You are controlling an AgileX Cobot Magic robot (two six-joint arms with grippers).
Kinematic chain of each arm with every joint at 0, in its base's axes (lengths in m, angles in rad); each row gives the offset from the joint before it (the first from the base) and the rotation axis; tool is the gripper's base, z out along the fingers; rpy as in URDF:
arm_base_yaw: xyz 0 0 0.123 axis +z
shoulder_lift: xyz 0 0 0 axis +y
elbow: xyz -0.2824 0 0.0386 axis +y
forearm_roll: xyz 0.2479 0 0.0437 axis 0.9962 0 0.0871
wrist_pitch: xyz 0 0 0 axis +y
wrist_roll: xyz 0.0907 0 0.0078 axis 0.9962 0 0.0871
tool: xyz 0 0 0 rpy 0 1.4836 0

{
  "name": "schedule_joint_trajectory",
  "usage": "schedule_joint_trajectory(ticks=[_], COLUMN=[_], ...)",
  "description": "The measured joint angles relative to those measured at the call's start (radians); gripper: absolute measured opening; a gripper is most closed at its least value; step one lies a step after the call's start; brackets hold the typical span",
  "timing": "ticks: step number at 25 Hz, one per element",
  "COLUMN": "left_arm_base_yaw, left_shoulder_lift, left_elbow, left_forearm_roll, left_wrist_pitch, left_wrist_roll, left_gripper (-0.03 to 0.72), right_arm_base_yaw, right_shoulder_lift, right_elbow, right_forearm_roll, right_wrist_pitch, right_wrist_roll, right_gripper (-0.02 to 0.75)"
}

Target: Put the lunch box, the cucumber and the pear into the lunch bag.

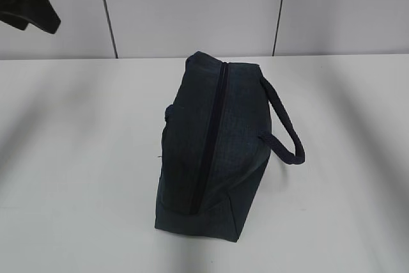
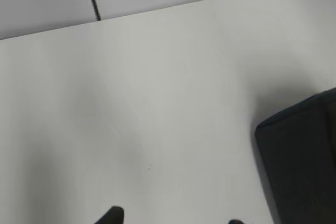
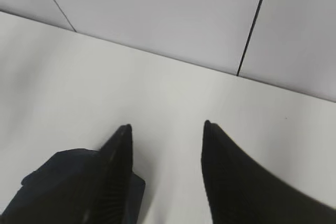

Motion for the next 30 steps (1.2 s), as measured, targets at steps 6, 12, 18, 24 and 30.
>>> schedule_joint_trajectory(ticks=[6,12,18,24,30], left_arm_base_yaw=[0.000,0.000,0.000,0.000,0.000], left_shoulder_lift=[-0.079,-0.178,-0.291,-0.503,-0.795], left_elbow=[0.000,0.000,0.023,0.185,0.414], left_forearm_roll=[0.141,0.126,0.128,0.129,0.119], left_wrist_pitch=[0.036,0.067,0.139,0.165,0.163], left_wrist_roll=[-0.069,-0.076,-0.096,-0.126,-0.170], left_gripper=[0.365,0.365,0.365,0.365,0.364], right_arm_base_yaw=[0.000,0.001,0.001,0.001,0.001], right_shoulder_lift=[-0.144,-0.343,-0.610,-0.906,-1.202], right_elbow=[0.014,0.211,0.508,0.785,1.038], right_forearm_roll=[-0.010,-0.018,-0.048,-0.112,-0.129], right_wrist_pitch=[0.004,0.008,0.009,0.010,0.013], right_wrist_roll=[0.005,0.007,0.010,0.024,0.059], right_gripper=[0.342,0.342,0.340,0.337,0.334])
